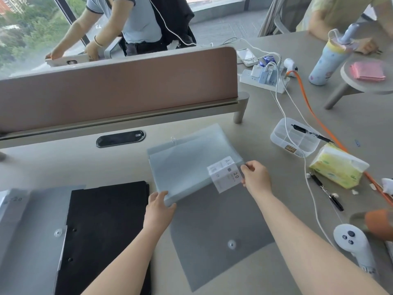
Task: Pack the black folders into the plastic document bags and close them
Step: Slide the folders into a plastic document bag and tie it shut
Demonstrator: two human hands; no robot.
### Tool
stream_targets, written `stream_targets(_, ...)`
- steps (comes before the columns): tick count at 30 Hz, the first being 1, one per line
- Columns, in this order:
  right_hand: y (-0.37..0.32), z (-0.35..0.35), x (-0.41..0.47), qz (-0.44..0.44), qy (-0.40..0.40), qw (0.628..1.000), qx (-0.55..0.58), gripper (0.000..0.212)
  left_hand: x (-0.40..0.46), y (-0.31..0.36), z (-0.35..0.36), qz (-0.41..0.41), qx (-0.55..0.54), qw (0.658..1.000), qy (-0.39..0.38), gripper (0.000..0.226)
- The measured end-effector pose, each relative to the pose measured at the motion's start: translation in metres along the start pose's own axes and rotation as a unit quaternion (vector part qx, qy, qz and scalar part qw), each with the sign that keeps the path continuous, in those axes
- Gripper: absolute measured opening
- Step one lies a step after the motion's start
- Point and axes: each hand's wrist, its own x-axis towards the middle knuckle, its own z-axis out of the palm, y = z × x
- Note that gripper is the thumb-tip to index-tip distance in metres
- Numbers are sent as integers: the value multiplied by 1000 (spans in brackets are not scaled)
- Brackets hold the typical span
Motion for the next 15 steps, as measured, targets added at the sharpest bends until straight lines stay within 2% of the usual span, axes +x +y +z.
stream_targets(4, -19, -3, -13, -38, -1, 999, 21, 16, -7, 9, -12, 22, 26, 999, 29, 61)
stream_targets(10, -52, -2, -47, -116, 50, 990, 53, 15, -26, 44, -39, 183, -35, 981, 45, 64)
stream_targets(15, -86, 1, -79, -189, 66, 974, 106, 17, -34, 63, -58, 271, -44, 961, 41, 66)
